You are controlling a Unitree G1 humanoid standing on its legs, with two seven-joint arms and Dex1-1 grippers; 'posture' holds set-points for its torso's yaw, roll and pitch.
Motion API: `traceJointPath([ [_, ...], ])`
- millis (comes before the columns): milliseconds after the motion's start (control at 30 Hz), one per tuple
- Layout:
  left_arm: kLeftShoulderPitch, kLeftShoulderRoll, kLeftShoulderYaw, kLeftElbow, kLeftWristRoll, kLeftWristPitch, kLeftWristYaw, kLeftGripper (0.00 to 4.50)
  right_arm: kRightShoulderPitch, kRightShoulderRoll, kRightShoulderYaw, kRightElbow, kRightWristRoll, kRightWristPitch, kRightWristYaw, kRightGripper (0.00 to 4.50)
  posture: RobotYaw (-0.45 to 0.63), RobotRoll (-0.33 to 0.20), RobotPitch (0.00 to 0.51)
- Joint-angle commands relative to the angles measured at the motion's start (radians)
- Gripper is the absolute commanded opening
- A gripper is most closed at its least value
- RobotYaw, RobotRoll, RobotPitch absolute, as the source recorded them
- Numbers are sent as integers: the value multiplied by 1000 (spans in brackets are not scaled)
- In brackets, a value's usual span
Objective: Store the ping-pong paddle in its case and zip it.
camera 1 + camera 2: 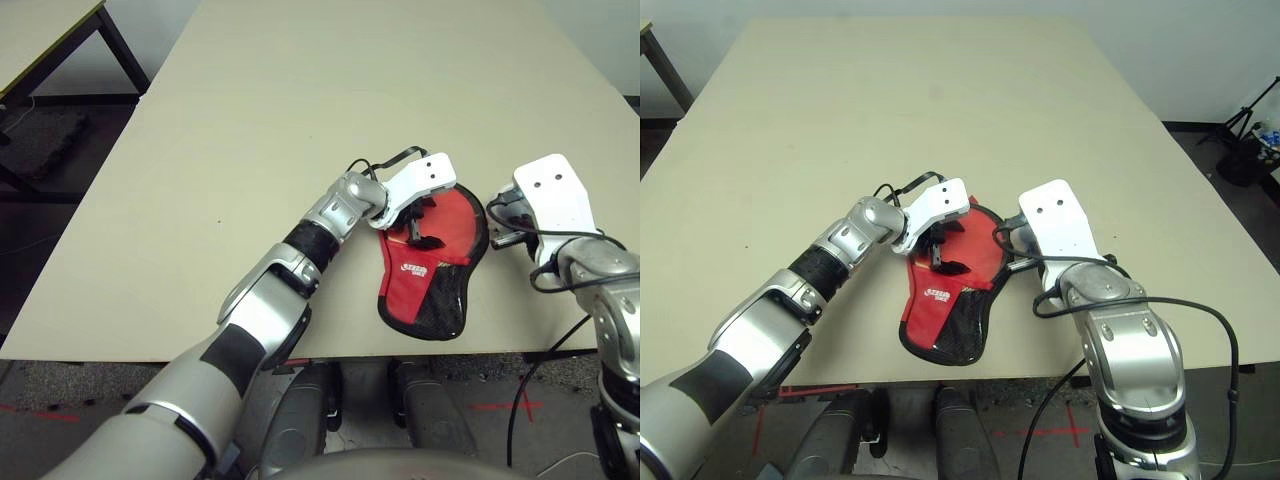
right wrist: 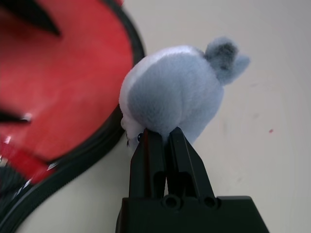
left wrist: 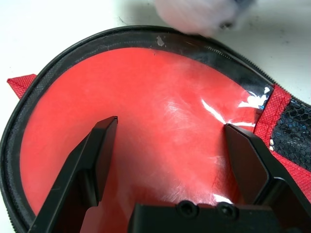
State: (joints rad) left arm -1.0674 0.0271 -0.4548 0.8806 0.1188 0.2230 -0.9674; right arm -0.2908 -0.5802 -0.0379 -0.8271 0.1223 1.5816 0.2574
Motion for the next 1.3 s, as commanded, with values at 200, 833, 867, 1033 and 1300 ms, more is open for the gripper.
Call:
traceJointPath([
  [200,51,5,-53,120,91,55,48,4500,165,-83,-75,-83,124,33,81,23,-172,0,222],
  [833,40,5,-47,142,94,44,65,4500,363,-343,-272,-220,661,33,301,23,-180,0,207],
  [867,41,6,-47,142,94,43,65,4500,370,-357,-281,-220,698,33,301,23,-180,0,207],
  [1033,40,6,-43,147,92,41,73,4500,384,-395,-301,-204,800,33,257,23,-179,0,201],
  [1300,42,19,9,84,52,54,72,4500,200,-448,-413,6,1088,33,235,1528,-181,0,195],
])
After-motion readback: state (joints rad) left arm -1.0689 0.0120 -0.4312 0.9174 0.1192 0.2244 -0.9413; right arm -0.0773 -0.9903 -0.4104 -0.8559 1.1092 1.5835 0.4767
